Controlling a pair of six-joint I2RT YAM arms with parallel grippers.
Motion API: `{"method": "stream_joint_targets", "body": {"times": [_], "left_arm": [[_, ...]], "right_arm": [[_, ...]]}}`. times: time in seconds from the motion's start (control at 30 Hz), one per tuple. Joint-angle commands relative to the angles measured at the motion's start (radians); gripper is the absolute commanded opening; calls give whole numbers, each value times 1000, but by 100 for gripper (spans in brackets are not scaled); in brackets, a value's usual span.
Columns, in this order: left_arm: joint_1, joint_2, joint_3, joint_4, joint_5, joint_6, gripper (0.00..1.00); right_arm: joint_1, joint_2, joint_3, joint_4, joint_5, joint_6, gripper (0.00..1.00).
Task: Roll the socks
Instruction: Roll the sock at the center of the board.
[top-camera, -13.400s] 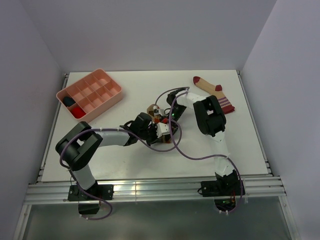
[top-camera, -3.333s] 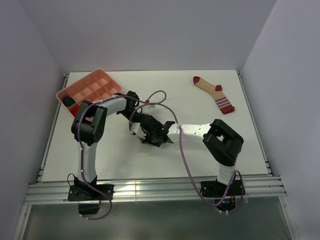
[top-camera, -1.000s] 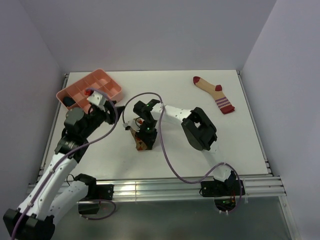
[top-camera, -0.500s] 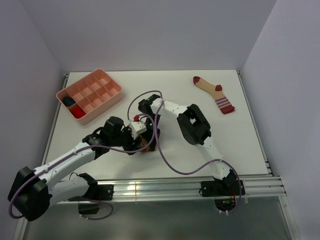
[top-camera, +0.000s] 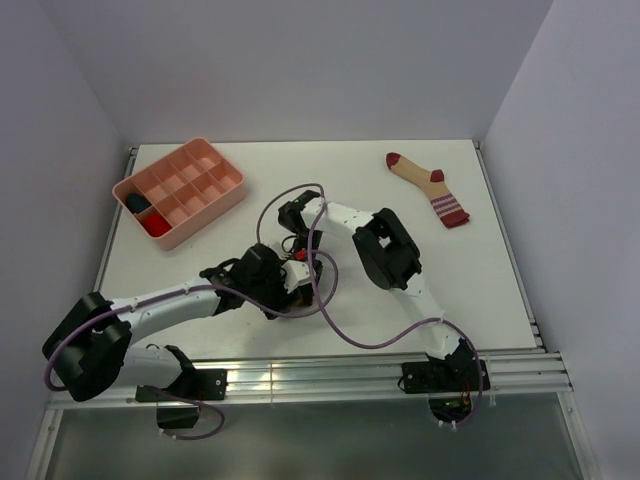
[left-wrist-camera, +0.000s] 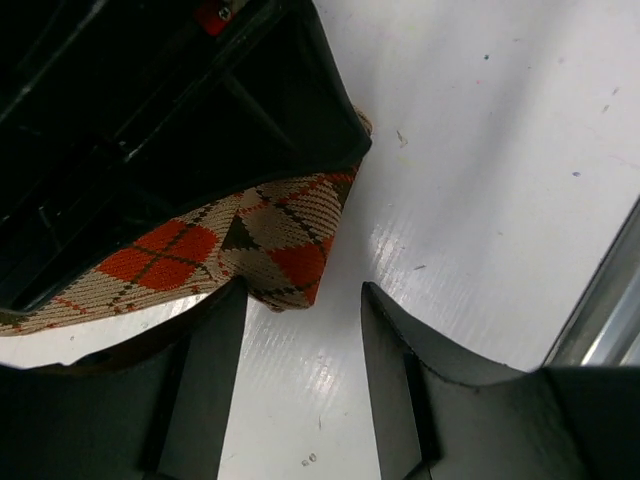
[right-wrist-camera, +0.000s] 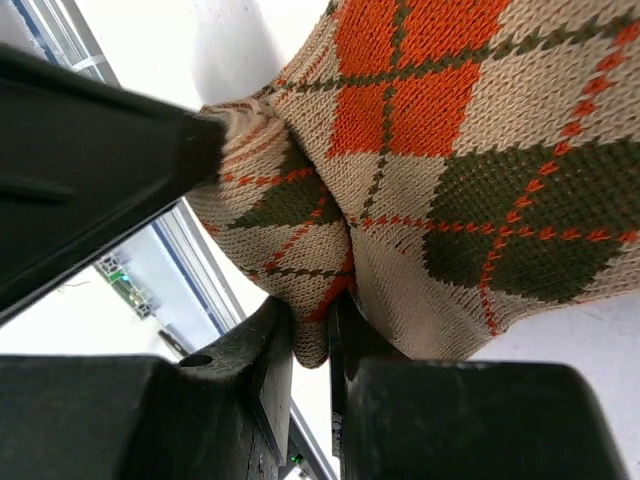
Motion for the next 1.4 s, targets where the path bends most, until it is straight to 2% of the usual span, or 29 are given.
{"method": "stream_joint_targets", "body": {"times": [0.0, 0.27, 0.57, 0.67, 0.73, 0.77, 0.8, 0.87, 0.93, 1.0, 1.03, 1.13, 1.3, 1.37], "left_arm": [[-24, 29, 34, 79, -42, 13, 55], [-91, 69, 30, 104, -117, -24, 53], [-118, 125, 65, 85, -128, -27, 51], [-127, 150, 73, 79, -129, -24, 44], [-128, 170, 83, 70, -134, -24, 34], [-128, 175, 88, 67, -134, -24, 29], [-128, 181, 91, 67, -135, -24, 16], [-128, 185, 91, 62, -135, -24, 4], [-130, 184, 93, 59, -137, -26, 1], [-128, 179, 93, 58, -135, -26, 1], [-128, 178, 91, 58, -135, -26, 1], [-128, 175, 89, 56, -137, -26, 1], [-128, 173, 88, 59, -139, -26, 1], [-128, 170, 88, 58, -135, -26, 1]], "right_arm": [[3, 57, -51, 75, 139, -39, 0], [3, 53, -53, 80, 132, -37, 0], [3, 45, -54, 86, 129, -31, 0], [0, 42, -57, 90, 124, -30, 0], [2, 39, -61, 94, 122, -28, 0], [0, 35, -64, 97, 119, -24, 0], [-3, 31, -70, 103, 116, -22, 0], [-8, 7, -94, 129, 112, -13, 0], [-24, -36, -131, 161, 86, -8, 4], [-50, -73, -157, 204, 49, 4, 19], [-60, -112, -186, 219, 34, 9, 30], [-112, -195, -246, 280, -18, 35, 44], [-201, -332, -356, 452, -57, 151, 53], [-233, -355, -381, 510, 2, 234, 54]]}}
